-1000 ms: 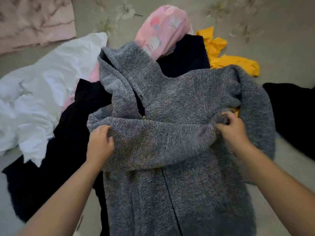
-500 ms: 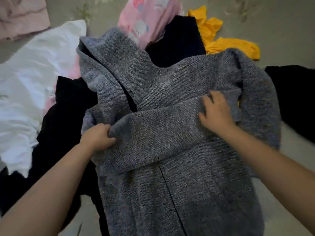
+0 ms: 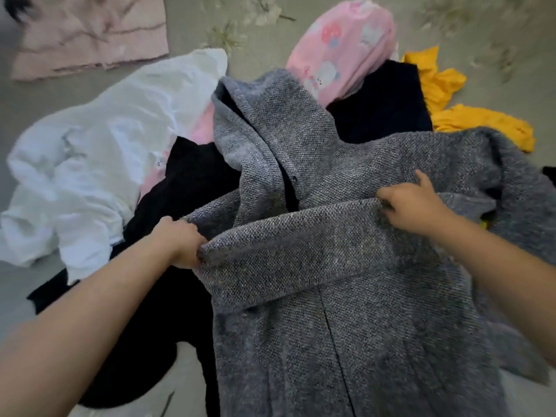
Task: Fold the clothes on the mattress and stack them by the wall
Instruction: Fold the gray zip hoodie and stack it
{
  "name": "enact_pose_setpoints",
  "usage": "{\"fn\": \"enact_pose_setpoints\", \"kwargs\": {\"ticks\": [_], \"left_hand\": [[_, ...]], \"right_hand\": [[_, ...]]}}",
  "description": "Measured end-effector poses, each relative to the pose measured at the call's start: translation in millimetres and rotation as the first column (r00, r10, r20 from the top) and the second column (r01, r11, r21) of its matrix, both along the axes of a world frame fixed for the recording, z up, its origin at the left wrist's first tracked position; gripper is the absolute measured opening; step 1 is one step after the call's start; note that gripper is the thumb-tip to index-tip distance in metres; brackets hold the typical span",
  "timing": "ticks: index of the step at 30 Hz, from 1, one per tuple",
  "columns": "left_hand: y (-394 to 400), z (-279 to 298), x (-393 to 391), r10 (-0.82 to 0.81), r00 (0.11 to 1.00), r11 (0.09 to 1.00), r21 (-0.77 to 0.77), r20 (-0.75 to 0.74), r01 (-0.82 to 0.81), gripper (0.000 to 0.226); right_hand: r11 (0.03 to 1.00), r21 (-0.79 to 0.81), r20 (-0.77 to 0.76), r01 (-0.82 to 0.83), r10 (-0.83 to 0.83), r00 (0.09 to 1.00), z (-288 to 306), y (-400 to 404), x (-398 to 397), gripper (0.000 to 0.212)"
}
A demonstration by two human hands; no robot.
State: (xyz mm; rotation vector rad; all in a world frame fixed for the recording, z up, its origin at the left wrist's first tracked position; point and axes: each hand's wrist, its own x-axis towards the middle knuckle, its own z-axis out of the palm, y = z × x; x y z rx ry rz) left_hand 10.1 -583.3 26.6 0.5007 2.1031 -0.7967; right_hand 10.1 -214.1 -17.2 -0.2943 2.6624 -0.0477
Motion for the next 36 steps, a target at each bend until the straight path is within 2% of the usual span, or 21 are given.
{"fn": "enact_pose_setpoints", "kwargs": {"ticks": [2, 5, 7, 9, 10, 12, 15, 17, 19, 21, 22, 23, 24, 25, 26, 27, 29, 31, 32, 34, 36], "left_hand": [[-5, -2, 6, -0.060, 0.998, 0.992, 0.110, -0.029, 0.063, 0.032], [-23, 0, 13, -0.181, 0.977, 0.925, 0.317, -0.114, 0.208, 0.039], [-33, 0, 19, -0.234, 0.968, 0.902, 0.350, -0.096, 0.252, 0.040], [-37, 2, 18, -0.186, 0.971, 0.931, 0.288, -0.152, 0.223, 0.039], [-40, 4, 15, -0.108, 0.971, 0.950, 0.266, -0.213, 0.164, 0.040], [-51, 3, 8, 0.175, 0.939, 0.946, 0.315, -0.297, -0.077, 0.040], [-62, -13, 15, 0.585, 0.783, 0.766, 0.463, -0.212, -0.446, 0.039], [-52, -29, 23, 0.729, 0.668, 0.630, 0.531, -0.152, -0.567, 0.032], [-37, -32, 22, 0.829, 0.542, 0.497, 0.619, -0.134, -0.608, 0.027], [-25, -31, 14, 0.837, 0.532, 0.455, 0.706, -0.131, -0.543, 0.035], [-19, -29, 9, 0.844, 0.520, 0.410, 0.779, -0.128, -0.475, 0.038], [-11, -25, 2, 0.868, 0.485, 0.333, 0.854, -0.111, -0.400, 0.042], [-1, -23, -6, 0.895, 0.440, 0.242, 0.907, -0.071, -0.344, 0.046], [9, -22, -17, 0.917, 0.399, 0.149, 0.929, -0.002, -0.339, 0.049], [21, -23, -29, 0.923, 0.380, 0.098, 0.914, 0.064, -0.394, 0.050], [34, -26, -41, 0.919, 0.381, 0.098, 0.877, 0.101, -0.470, 0.047], [55, -32, -59, 0.923, 0.351, 0.057, 0.846, 0.158, -0.531, 0.036], [59, -36, -69, 0.923, 0.299, -0.095, 0.897, 0.242, -0.433, 0.026], [56, -37, -70, 0.916, 0.307, -0.154, 0.933, 0.258, -0.325, 0.020], [48, -38, -71, 0.929, 0.347, -0.112, 0.992, 0.128, -0.065, 0.012], [41, -40, -75, 0.936, 0.343, 0.038, 0.991, -0.082, 0.132, 0.015]], "right_hand": [[0.999, 0.024, -0.005, -0.021, 0.021, 1.000, 2, -5, -5, 0.014], [0.998, 0.054, -0.017, -0.012, 0.013, 1.000, 3, -10, -10, 0.009], [0.998, 0.062, -0.037, -0.010, 0.012, 0.999, 3, -14, -13, 0.011], [0.996, 0.089, -0.038, -0.013, 0.016, 0.999, 1, -18, -16, 0.013], [0.995, 0.103, -0.038, 0.001, 0.003, 0.999, 2, -21, -18, 0.016], [0.994, 0.101, -0.071, 0.041, -0.034, 0.997, 2, -29, -22, 0.019], [0.983, 0.175, -0.080, 0.051, -0.038, 0.996, -3, -47, -27, 0.021], [0.967, 0.255, 0.016, 0.023, -0.028, 0.999, -7, -60, -28, 0.027], [0.964, 0.266, 0.059, 0.029, -0.046, 0.997, -7, -67, -33, 0.034], [0.991, 0.102, -0.054, 0.087, -0.082, 0.995, -1, -69, -47, 0.042], [0.985, -0.083, -0.143, 0.153, -0.164, 0.976, 4, -70, -57, 0.045], [0.927, -0.294, -0.167, 0.234, -0.291, 0.942, 12, -74, -68, 0.047], [0.822, -0.478, -0.118, 0.311, -0.411, 0.904, 20, -79, -81, 0.050], [0.723, -0.569, -0.006, 0.392, -0.481, 0.877, 27, -86, -95, 0.054], [0.678, -0.572, 0.109, 0.461, -0.495, 0.862, 31, -94, -108, 0.058], [0.676, -0.533, 0.206, 0.509, -0.479, 0.853, 31, -101, -118, 0.058], [0.727, -0.479, 0.271, 0.492, -0.411, 0.871, 28, -114, -132, 0.044], [0.776, -0.509, 0.154, 0.374, -0.345, 0.926, 25, -120, -141, 0.031], [0.781, -0.549, 0.035, 0.298, -0.335, 0.942, 25, -119, -144, 0.029], [0.769, -0.621, -0.253, 0.151, -0.380, 0.890, 28, -113, -144, 0.029], [0.771, -0.633, -0.436, 0.067, -0.427, 0.792, 26, -111, -141, 0.023]]}}
